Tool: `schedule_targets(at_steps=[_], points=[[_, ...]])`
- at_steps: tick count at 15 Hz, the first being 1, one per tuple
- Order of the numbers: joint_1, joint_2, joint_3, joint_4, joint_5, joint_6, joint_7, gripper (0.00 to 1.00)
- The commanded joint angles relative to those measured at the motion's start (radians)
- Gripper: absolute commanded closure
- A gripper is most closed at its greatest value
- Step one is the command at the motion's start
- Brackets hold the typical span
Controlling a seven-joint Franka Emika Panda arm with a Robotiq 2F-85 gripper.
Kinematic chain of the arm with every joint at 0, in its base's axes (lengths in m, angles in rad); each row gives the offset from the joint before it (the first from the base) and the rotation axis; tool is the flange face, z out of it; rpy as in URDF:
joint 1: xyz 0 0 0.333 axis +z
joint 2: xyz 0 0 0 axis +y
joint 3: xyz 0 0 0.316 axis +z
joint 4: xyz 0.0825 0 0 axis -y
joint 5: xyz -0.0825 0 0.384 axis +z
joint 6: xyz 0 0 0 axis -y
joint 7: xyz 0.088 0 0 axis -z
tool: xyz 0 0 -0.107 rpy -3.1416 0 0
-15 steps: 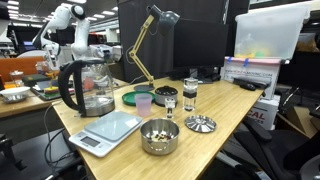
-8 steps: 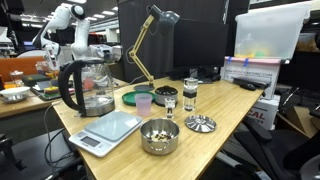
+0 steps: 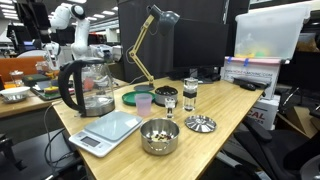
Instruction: Press the button to open the lid of the kettle
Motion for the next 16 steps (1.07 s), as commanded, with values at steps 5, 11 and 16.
schedule_targets(at_steps=[5, 11, 16], points=[[-0.014, 0.114, 0.004, 0.010, -0.056, 0.132, 0.032, 0.74], [-0.031, 0.142, -0.004, 0.006, -0.092, 0.186, 0.066, 1.00], [-0.048, 0.132, -0.005, 0.004, -0.116, 0.186, 0.087, 1.00]])
